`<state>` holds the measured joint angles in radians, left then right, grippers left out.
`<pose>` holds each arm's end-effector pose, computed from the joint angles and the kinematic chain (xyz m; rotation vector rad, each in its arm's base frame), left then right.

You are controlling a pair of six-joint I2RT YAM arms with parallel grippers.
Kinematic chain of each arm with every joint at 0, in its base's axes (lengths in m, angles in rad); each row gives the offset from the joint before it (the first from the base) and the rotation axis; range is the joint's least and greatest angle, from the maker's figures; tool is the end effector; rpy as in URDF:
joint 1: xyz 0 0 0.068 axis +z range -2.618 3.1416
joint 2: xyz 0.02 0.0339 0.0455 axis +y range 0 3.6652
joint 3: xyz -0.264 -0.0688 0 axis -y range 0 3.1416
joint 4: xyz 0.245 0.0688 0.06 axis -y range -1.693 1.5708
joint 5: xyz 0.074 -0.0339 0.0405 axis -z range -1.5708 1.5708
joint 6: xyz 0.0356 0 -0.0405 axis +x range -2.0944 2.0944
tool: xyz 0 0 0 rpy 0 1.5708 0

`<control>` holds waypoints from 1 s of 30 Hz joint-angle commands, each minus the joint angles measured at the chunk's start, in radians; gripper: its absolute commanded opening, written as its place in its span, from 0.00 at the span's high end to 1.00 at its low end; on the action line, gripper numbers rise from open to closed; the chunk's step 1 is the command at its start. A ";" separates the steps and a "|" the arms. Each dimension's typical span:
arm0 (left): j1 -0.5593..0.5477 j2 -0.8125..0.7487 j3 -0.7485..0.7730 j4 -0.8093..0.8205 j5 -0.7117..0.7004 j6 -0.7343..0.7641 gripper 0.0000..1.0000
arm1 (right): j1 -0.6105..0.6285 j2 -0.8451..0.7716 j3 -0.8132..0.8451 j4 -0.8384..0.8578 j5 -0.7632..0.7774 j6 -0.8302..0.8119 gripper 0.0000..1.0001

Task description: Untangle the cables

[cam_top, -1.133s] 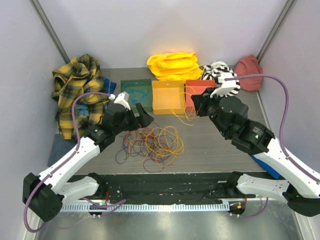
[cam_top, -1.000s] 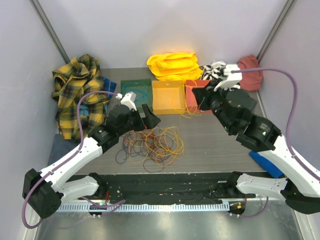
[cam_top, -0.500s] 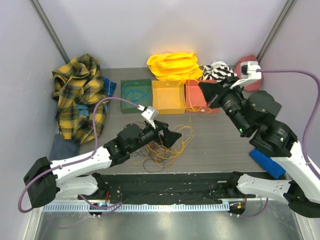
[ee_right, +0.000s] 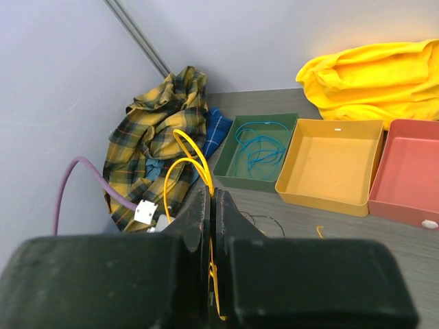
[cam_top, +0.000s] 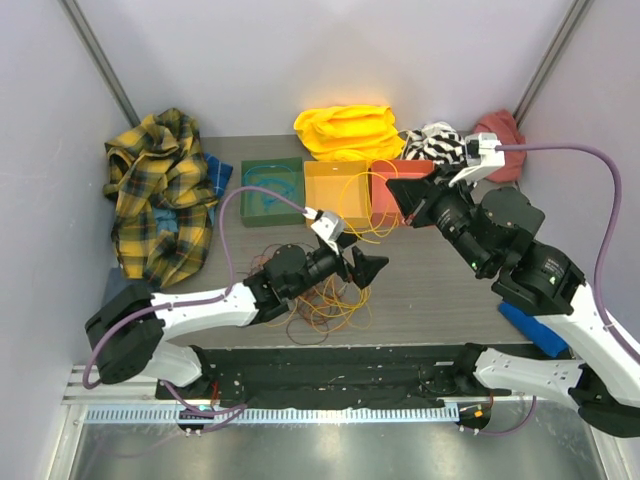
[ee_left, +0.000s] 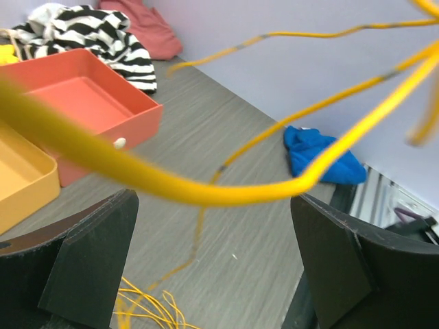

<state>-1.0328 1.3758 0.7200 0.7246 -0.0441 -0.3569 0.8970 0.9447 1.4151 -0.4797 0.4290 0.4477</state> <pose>0.1596 -0.2645 0.2782 0.4950 1.5226 -1.0707 0.1132 0.1180 0.4910 -0.0196 1.6246 0.7093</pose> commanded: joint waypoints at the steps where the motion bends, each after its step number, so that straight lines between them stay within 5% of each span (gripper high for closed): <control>1: -0.001 0.017 0.044 0.121 -0.100 0.068 0.10 | 0.003 -0.032 -0.007 0.021 -0.007 0.025 0.99; 3: -0.001 0.012 0.047 0.095 -0.118 0.085 0.24 | 0.003 -0.040 -0.022 0.021 -0.009 0.026 0.99; 4: -0.001 0.006 0.050 0.076 -0.150 0.094 0.49 | 0.002 -0.044 -0.028 0.020 -0.010 0.028 0.99; 7: -0.001 -0.046 0.107 -0.185 -0.280 0.116 1.00 | 0.002 -0.049 -0.045 -0.019 0.017 0.026 0.61; 8: -0.001 -0.063 0.171 -0.280 -0.333 0.118 1.00 | 0.002 -0.052 -0.048 -0.031 0.033 0.029 0.36; 12: 0.023 -0.118 0.320 -0.762 -0.503 0.087 1.00 | 0.003 -0.090 -0.113 -0.076 0.111 0.034 0.17; 17: 0.062 -0.175 0.421 -1.189 -0.640 0.021 1.00 | 0.003 -0.145 -0.240 -0.053 0.134 0.039 0.18; 30: 0.077 -0.143 0.748 -1.285 -0.631 0.068 1.00 | 0.002 -0.110 -0.476 0.189 -0.071 0.077 0.24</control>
<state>-0.9592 1.1995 1.3640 -0.5438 -0.6731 -0.3065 0.8970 0.8177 0.9874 -0.4530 0.4652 0.5037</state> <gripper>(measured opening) 0.019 0.767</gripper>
